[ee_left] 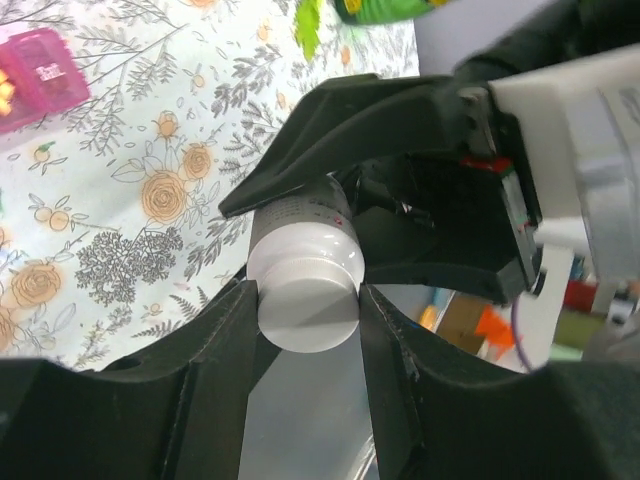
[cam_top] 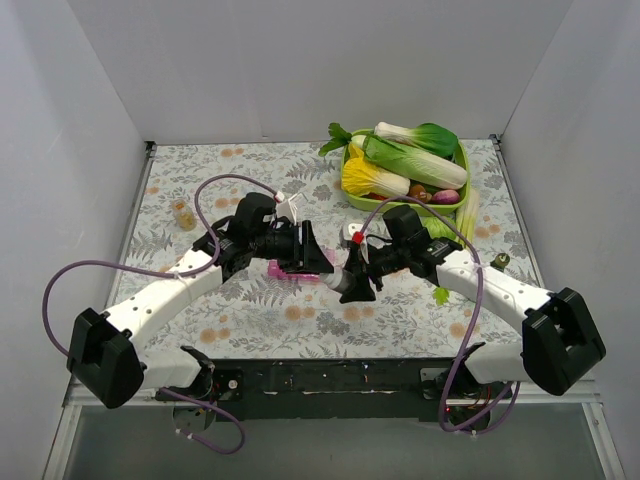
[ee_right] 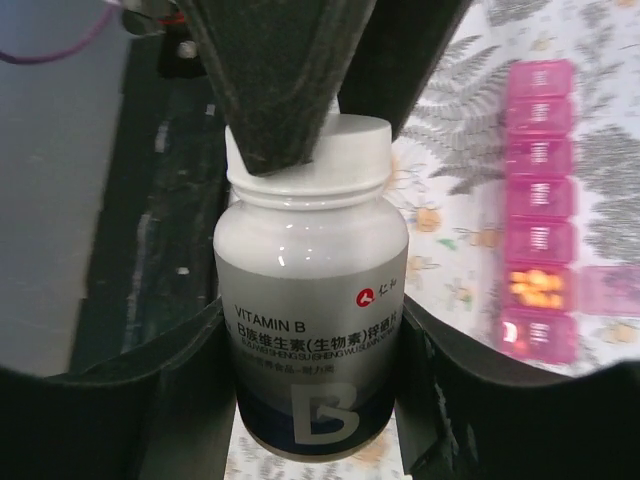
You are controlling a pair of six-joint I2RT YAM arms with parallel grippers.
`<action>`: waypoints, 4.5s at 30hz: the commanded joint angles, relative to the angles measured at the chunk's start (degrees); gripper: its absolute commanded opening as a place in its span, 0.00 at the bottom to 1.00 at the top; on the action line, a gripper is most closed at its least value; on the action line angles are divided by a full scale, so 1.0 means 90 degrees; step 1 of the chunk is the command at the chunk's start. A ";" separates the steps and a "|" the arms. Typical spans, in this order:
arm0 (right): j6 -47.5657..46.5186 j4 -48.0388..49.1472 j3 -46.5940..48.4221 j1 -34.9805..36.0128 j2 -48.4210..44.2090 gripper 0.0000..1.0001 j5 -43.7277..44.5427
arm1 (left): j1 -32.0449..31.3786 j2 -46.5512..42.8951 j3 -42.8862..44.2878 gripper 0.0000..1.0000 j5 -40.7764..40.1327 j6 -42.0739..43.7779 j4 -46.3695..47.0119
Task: Sort the pills into containers
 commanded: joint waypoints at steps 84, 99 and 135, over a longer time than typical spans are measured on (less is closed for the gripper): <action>-0.0152 -0.0106 0.0672 0.0483 0.0208 0.01 0.0510 | -0.0157 -0.0353 -0.0130 0.14 0.1060 0.1521 0.0495; 0.1324 0.1418 -0.0208 0.0326 0.0619 0.01 -0.1962 | -0.0274 -0.1023 0.0194 0.88 0.0510 0.4497 -0.0279; -0.0610 0.0109 0.0271 0.0316 0.0091 0.01 0.0597 | -0.0255 -0.1232 -0.0950 0.75 -0.1300 -0.1169 0.0554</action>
